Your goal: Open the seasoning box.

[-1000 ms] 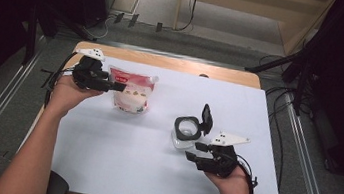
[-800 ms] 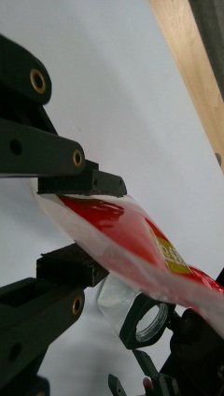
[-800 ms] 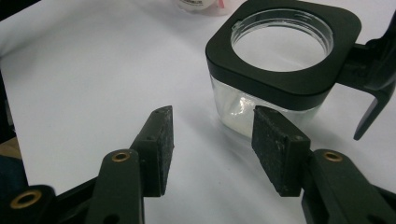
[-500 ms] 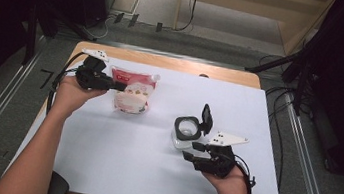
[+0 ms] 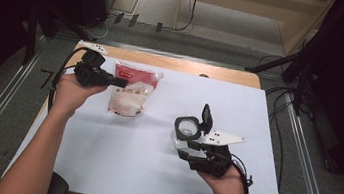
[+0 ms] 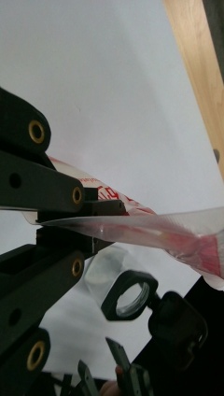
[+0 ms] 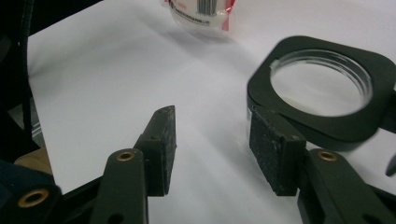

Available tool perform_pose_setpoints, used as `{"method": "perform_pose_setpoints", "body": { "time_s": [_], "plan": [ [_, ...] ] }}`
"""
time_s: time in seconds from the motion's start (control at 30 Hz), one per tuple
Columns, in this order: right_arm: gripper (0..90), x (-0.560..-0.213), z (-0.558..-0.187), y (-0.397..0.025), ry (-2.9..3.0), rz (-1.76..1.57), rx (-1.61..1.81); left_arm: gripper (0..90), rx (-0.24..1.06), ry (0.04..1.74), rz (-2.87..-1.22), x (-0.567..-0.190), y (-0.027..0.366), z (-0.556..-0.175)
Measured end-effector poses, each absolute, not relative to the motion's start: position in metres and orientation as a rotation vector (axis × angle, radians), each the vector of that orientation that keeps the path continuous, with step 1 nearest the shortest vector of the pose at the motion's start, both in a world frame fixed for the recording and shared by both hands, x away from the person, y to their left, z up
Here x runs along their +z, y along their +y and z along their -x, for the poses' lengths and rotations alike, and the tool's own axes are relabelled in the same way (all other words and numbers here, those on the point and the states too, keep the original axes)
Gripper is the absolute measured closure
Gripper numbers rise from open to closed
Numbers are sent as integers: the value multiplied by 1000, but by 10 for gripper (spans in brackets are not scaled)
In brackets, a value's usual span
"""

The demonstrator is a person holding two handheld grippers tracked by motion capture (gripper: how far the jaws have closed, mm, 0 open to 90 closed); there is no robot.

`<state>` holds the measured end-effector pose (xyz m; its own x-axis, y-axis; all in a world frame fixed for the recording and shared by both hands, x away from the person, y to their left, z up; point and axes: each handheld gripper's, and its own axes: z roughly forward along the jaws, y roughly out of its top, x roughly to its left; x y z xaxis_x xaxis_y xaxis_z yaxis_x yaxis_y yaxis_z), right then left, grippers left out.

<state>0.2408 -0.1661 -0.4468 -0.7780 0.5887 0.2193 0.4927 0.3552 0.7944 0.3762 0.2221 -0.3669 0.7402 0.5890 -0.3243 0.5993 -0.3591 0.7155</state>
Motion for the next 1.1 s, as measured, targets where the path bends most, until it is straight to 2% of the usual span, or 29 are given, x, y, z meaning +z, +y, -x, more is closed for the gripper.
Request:
{"method": "perform_pose_setpoints", "body": {
  "time_s": [0.3, 0.6, 0.8, 1.1],
  "plan": [
    [511, -444, -244, -144, 2497, -953, 1479, 900, 6, 850, -2079, -349, 213, -364],
    [512, -437, -249, -120, 2491, -934, 1442, 900, -97, 828, -2011, -332, 210, -353],
    [518, -437, -254, -97, 2516, -897, 1437, 900, -81, 768, -2043, -320, 200, -343],
    [502, -444, -263, -66, 2523, -868, 1417, 898, -76, 803, -2072, -318, 194, -339]
  ]
}}
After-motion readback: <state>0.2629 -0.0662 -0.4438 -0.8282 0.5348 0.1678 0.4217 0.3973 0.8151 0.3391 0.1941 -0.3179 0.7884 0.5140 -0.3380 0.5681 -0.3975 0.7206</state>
